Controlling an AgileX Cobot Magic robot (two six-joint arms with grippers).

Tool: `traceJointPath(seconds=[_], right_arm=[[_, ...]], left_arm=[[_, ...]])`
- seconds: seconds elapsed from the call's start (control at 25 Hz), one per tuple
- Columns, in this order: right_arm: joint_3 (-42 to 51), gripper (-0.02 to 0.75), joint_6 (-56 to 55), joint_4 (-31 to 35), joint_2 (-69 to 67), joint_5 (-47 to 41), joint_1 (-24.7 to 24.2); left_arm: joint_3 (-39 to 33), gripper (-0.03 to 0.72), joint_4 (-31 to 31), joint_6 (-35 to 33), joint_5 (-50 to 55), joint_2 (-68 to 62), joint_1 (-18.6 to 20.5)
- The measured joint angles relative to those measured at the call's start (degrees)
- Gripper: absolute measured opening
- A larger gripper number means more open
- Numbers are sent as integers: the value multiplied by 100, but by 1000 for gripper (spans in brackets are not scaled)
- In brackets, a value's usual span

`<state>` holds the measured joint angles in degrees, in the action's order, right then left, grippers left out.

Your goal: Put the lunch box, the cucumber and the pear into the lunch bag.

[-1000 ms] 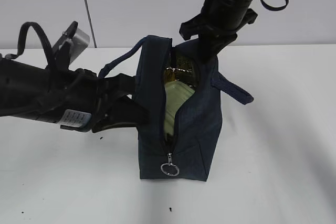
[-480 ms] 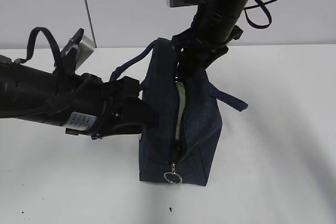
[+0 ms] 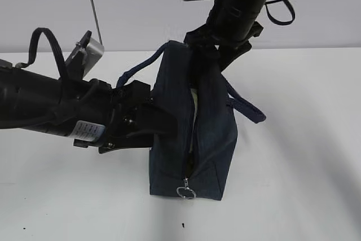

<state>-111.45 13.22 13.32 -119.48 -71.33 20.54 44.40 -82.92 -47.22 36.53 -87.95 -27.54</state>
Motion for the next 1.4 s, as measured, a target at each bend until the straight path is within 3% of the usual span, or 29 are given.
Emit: traceJointPath(seconds=[0.12, 0.64, 0.88, 1.04, 1.2, 1.4], right_arm=[[0, 448, -11, -82, 220, 0, 0], [265, 449, -193, -165, 1233, 0, -15], [1016, 449, -205, -165, 1907, 0, -13], [1663, 449, -216, -165, 2377, 0, -13], [2622, 449, -216, -45, 3024, 129, -13], [3838, 449, -200, 27, 3903, 700, -13]], left_arm=[[0, 392, -6, -66, 131, 0, 0], [0, 316, 150, -1603, 277, 0, 0], [0, 316, 243, -2288, 284, 0, -11], [0, 316, 252, -2735, 181, 0, -221], [0, 316, 427, -2841, -227, 0, -494], [0, 261, 665, -2853, -354, 0, -508]])
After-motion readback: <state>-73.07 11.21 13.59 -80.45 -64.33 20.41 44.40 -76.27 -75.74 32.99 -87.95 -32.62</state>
